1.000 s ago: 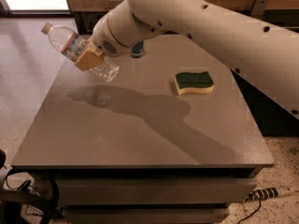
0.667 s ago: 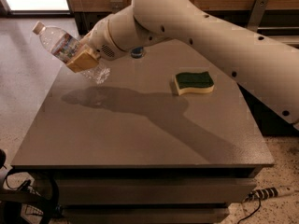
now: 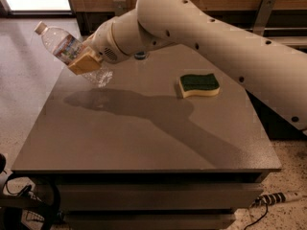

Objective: Place water bottle upright

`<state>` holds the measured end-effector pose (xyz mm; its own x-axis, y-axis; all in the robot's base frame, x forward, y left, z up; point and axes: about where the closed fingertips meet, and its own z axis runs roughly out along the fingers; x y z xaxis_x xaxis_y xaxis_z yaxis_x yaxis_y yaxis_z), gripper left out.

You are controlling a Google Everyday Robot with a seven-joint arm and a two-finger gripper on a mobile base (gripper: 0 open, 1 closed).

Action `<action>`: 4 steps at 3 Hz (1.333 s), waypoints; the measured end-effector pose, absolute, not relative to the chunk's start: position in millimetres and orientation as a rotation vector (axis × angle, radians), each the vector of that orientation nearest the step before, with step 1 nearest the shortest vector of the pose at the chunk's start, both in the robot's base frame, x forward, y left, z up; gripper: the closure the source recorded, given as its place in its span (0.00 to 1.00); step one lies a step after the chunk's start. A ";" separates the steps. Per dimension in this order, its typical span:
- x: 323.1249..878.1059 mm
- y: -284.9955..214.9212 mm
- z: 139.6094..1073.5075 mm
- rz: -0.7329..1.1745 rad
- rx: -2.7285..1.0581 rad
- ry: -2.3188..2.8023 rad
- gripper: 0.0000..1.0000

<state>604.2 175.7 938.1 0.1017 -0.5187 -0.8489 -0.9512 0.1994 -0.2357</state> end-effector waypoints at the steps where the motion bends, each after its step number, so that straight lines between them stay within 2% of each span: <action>1: 606.3 179.7 927.3 0.634 -1.311 1.524 1.00; 4: 642.0 193.8 936.2 0.689 -1.028 1.381 1.00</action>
Offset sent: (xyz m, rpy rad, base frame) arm 0.0328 -0.0027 -0.0082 0.3574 -0.0591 -0.2006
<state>642.0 193.8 936.2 0.1132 -0.1718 -0.9786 -0.8854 0.4295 -0.1778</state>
